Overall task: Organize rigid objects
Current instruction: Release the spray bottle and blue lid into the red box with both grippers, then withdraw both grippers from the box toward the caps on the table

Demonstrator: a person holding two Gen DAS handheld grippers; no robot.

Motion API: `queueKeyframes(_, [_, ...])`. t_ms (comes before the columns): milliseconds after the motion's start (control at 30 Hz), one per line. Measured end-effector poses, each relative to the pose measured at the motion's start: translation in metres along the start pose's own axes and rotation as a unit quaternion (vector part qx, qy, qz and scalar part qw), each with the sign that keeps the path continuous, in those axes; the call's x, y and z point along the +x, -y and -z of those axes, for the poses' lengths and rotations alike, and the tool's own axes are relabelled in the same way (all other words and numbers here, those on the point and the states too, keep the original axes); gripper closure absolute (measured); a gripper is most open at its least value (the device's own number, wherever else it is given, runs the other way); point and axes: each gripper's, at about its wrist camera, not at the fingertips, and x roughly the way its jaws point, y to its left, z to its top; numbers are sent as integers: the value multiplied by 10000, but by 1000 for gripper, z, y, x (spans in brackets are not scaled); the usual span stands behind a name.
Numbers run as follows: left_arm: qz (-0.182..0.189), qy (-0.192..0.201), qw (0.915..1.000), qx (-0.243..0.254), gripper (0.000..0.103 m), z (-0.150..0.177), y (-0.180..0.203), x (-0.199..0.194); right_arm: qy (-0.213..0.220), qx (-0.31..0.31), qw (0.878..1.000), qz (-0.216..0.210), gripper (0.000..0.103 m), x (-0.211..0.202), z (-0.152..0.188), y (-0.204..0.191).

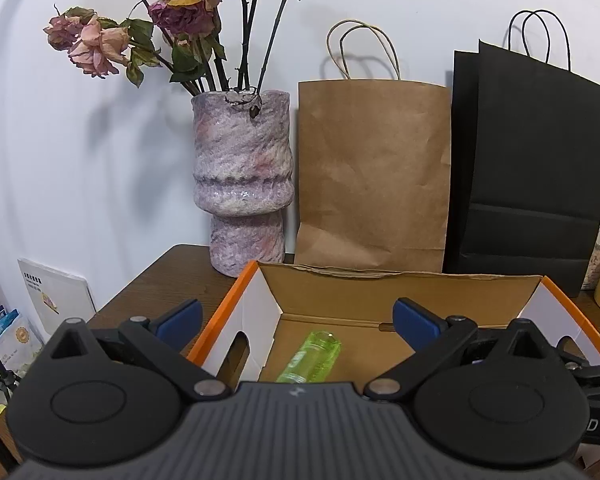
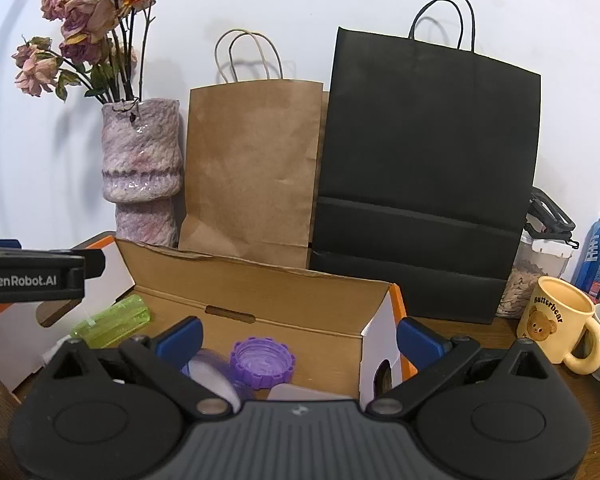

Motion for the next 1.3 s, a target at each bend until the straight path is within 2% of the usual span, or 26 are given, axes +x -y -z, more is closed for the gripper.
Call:
queueKeyframes(567, [84, 197, 9998, -33, 0, 5, 0, -38, 54, 27, 10000, 72, 0, -35, 7, 11])
queueKeyframes(1300, [260, 65, 9996, -40, 0, 40, 4, -99, 31, 52, 10000, -12, 0, -103, 44, 23])
